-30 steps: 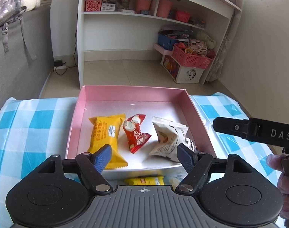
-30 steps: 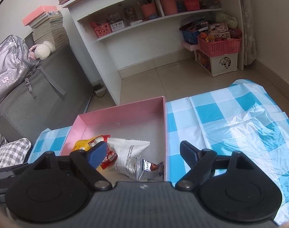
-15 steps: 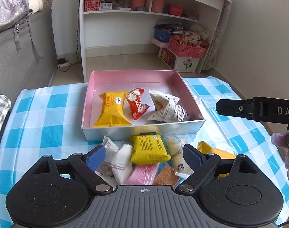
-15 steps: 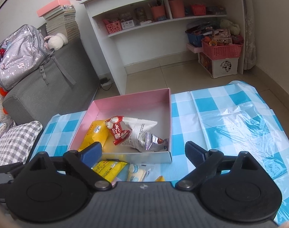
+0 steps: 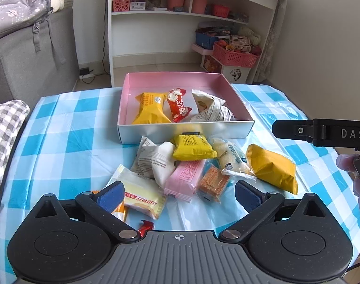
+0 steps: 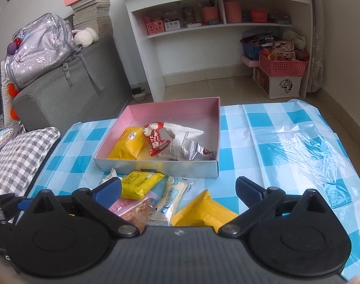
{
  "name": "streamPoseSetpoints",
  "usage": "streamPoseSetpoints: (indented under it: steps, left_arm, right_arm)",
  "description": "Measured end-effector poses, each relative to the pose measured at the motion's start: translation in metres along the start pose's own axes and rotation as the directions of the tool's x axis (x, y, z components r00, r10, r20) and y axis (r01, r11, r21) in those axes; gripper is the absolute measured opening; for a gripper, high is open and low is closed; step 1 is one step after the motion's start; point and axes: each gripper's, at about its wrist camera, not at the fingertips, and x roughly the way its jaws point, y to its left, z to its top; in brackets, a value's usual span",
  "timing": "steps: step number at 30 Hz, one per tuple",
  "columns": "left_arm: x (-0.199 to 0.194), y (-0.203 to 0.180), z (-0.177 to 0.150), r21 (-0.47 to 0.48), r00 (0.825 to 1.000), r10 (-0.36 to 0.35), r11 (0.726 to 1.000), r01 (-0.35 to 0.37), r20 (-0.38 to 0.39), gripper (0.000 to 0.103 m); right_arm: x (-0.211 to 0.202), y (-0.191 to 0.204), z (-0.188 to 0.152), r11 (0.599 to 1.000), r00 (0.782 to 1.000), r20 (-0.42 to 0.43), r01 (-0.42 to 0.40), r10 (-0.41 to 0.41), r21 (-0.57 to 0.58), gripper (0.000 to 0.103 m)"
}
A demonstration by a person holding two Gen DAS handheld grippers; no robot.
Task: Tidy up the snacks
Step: 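Withdraw both grippers from the box back over the snack pile, then move the left gripper to the red candy pack while the right gripper approaches the large yellow pack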
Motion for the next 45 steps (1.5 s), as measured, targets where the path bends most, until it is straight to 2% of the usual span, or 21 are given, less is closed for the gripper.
streamPoseSetpoints:
  steps: [5,7,17,27,34,39,45]
  left_arm:
    - [-0.001,0.008,-0.015,-0.004,1.000,0.024,1.000,-0.024,-0.010,0.101]
    - [-0.002,0.011,-0.020,0.010,0.999,0.037,0.999,-0.037,-0.010,0.101]
    - [-0.004,0.021,-0.050,0.081,0.998,0.063,0.995,-0.062,-0.002,0.101]
    - [0.002,0.031,-0.074,-0.046,0.995,0.095,0.994,-0.095,-0.002,0.101]
    - [0.004,0.012,-0.081,0.056,0.997,0.061,0.996,-0.064,0.040,0.099]
    - [0.008,0.012,-0.080,0.069,0.998,0.050,0.996,-0.052,0.040,0.089]
    - [0.016,0.013,-0.078,0.077,0.998,0.054,0.996,-0.055,0.011,0.066]
  right_arm:
    - [0.000,-0.003,-0.010,1.000,0.999,-0.033,0.007,-0.007,-0.019,0.103]
    - [-0.002,-0.005,-0.014,1.000,0.999,-0.032,-0.004,0.004,-0.027,0.103]
    - [0.004,-0.031,-0.034,0.999,0.998,-0.051,0.046,-0.047,-0.020,0.103]
    - [0.014,-0.039,-0.051,0.997,0.996,-0.071,0.056,-0.060,-0.060,0.103]
    - [0.029,-0.043,-0.057,0.988,0.993,-0.073,0.079,-0.089,-0.131,0.103]
    - [0.041,-0.035,-0.058,0.968,0.993,-0.070,0.073,-0.092,-0.240,0.103]
    - [0.050,-0.030,-0.054,0.954,0.994,-0.084,0.047,-0.075,-0.297,0.102]
